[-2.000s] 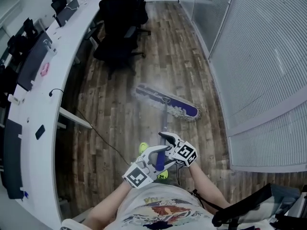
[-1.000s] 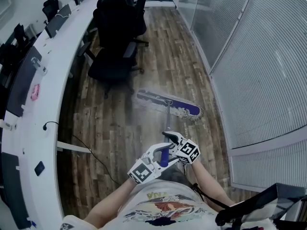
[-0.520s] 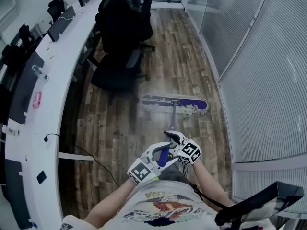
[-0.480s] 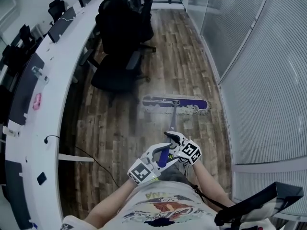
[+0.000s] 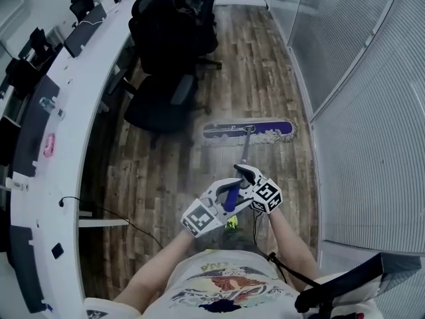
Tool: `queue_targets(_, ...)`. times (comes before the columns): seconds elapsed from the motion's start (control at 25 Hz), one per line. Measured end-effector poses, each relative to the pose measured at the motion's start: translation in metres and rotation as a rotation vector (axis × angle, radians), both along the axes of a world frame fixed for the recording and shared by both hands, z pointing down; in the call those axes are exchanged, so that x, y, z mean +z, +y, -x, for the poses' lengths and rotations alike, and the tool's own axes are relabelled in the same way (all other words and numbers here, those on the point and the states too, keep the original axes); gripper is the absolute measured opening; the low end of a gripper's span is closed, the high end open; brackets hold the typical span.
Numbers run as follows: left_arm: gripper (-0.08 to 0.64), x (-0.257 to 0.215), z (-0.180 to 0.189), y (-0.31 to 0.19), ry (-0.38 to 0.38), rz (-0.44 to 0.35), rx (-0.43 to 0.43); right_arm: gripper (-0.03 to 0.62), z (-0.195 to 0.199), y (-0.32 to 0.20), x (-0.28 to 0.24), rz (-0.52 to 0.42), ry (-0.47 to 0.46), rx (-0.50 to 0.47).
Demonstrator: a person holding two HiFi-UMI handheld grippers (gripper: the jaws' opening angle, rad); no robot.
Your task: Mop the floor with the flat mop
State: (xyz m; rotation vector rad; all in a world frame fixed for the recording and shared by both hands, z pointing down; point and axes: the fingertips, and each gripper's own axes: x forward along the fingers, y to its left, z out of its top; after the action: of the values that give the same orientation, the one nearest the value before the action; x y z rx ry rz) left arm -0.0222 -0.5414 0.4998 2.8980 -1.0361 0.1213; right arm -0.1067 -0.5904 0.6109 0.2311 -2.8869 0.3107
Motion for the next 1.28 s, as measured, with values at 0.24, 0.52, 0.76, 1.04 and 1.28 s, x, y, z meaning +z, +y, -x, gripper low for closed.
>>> queue_targets(0.24, 0.212, 0.007, -0.001, -0.035, -0.005, 0.006, -0.009, 0.279, -0.002, -0.037, 0.007, -0.015, 0.032, 0.029)
queue_targets(0.52, 0.213, 0.008, -0.034, -0.006, -0.041, -0.010, 0.084, 0.279, -0.030, -0.015, 0.009, 0.005, 0.044, 0.094)
queue_targets(0.76, 0.213, 0.003, -0.035, 0.076, -0.032, -0.011, 0.118, 0.279, -0.035, 0.064, 0.004, 0.001, 0.062, 0.120)
queue_targets(1.04, 0.216, 0.016, -0.029, 0.214, -0.042, -0.022, 0.183, 0.280, -0.031, 0.196, 0.016, -0.005, 0.055, 0.173)
queue_targets(1.28, 0.219, 0.019, -0.034, 0.316, -0.043, -0.010, 0.227, 0.279, -0.038, 0.296, 0.020, 0.000, 0.073, 0.195)
